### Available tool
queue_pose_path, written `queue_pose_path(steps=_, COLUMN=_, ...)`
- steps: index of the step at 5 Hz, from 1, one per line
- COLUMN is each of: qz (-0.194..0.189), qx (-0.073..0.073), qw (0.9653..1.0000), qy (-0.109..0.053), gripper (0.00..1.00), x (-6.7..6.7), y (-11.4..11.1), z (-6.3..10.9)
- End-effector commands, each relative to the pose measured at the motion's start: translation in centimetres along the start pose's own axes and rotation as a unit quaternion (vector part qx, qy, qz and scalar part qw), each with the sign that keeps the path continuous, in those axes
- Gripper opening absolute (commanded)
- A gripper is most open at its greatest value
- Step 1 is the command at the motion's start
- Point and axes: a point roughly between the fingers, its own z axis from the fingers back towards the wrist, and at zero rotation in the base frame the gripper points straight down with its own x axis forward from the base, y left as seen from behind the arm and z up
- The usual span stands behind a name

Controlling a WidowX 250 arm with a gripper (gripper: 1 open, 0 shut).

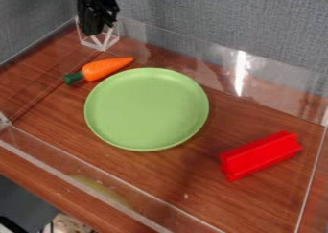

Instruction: Move the carrot from the green plate to the table

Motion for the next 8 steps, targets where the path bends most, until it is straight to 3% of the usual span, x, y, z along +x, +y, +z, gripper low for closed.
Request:
queue_pose_path(steps=1, qz=0.019, qx=0.013, qw=0.9994, qy=-0.025, gripper=1.0, x=0.0, y=1.0, z=2.2)
queue_pose_path(steps=2, qz=0.022, qx=0.008, qw=0.9994, qy=-0.025, gripper=1.0, x=-0.1, y=1.0, z=2.5)
queue_pose_path(steps=3, qz=0.031, qx=0.008, qw=0.9993, qy=-0.018, gripper=0.0, x=-0.2, y=0.9, z=3.0)
queue_pose_path(steps=4, qz=0.039, qx=0.01, qw=0.9992, qy=-0.01, gripper=0.0, x=-0.3, y=0.6, z=3.5)
queue_pose_path(steps=5, qz=0.039, qx=0.003, qw=0.9992, qy=-0.01, gripper=1.0, x=-0.3, y=0.6, z=3.5)
queue_pose_path(steps=6, qz=0.038, qx=-0.005, qw=0.9992, qy=-0.01, gripper=1.0, x=-0.2, y=0.6, z=3.4)
queue_pose_path(steps=7, qz=0.04, qx=-0.007, qw=0.9992, qy=-0.001, gripper=0.0, x=-0.4, y=0.4, z=3.4)
queue_pose_path(steps=8, qz=0.041, qx=-0.009, qw=0.9991, qy=0.006, gripper=0.0, x=-0.4, y=0.2, z=3.3)
